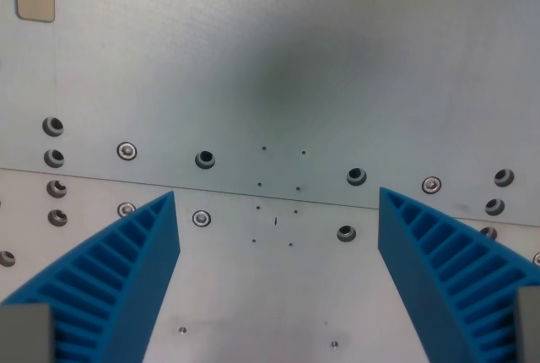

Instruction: Move in gripper positive z

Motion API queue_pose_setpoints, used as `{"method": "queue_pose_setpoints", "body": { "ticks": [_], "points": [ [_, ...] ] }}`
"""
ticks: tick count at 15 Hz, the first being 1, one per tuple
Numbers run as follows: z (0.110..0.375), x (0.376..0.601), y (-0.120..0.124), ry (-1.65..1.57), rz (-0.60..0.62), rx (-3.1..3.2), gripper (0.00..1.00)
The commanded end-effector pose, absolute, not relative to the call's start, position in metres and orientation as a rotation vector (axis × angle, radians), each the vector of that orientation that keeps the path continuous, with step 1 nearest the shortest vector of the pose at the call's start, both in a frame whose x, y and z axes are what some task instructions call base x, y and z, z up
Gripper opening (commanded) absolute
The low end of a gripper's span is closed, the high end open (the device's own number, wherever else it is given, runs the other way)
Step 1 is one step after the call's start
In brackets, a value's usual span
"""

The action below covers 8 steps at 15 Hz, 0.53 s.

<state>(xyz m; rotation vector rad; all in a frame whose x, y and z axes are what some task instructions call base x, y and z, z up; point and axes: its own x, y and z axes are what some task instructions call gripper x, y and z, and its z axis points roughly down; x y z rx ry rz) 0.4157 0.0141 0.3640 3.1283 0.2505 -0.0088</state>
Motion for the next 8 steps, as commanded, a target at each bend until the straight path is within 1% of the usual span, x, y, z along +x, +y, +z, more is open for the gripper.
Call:
{"method": "queue_pose_setpoints", "body": {
  "ticks": [1, 8],
  "points": [
    [0.362, 0.415, 0.014, 0.250, 0.001, 3.128, 1.00],
    [0.327, 0.415, 0.014, 0.250, 0.001, 3.128, 1.00]
  ]
}}
